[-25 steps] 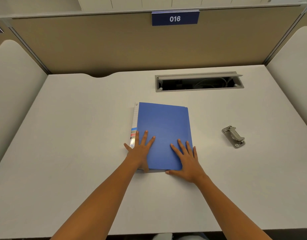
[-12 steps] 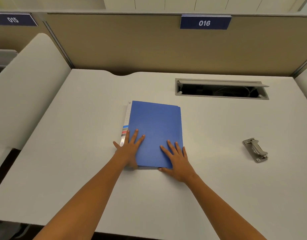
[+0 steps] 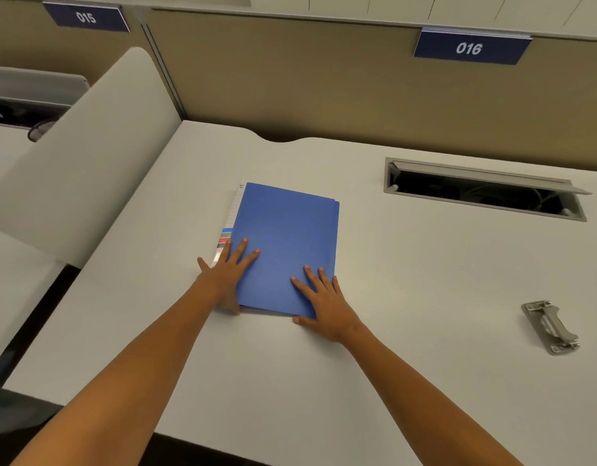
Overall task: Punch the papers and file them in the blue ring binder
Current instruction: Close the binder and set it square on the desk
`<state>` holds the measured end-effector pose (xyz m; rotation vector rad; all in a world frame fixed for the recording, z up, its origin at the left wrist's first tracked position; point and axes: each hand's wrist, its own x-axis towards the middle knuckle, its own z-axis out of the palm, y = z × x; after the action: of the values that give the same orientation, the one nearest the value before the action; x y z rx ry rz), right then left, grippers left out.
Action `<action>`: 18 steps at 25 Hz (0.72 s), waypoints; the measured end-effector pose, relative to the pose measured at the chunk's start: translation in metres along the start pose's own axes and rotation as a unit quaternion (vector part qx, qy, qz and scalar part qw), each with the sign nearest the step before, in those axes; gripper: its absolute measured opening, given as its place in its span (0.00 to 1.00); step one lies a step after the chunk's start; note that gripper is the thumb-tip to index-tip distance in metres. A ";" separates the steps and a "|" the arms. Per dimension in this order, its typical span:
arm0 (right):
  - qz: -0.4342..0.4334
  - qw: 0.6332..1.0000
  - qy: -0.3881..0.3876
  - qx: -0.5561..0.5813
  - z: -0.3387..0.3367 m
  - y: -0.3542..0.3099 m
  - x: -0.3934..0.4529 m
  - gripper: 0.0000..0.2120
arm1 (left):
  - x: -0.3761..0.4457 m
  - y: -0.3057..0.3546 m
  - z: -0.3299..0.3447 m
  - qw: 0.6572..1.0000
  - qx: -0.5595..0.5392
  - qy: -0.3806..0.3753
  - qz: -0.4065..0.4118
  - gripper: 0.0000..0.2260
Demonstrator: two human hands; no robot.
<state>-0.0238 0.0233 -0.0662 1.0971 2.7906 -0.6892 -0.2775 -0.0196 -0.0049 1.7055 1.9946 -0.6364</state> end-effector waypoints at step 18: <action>-0.097 0.992 -0.076 -0.019 -0.001 -0.073 0.108 0.35 | 0.000 -0.109 0.012 0.988 -0.007 0.074 -0.137 0.47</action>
<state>-0.1518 0.0450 -0.0606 0.7381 2.7883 -0.7013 -0.3851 -0.0418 -0.0079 1.5222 2.3584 -0.5969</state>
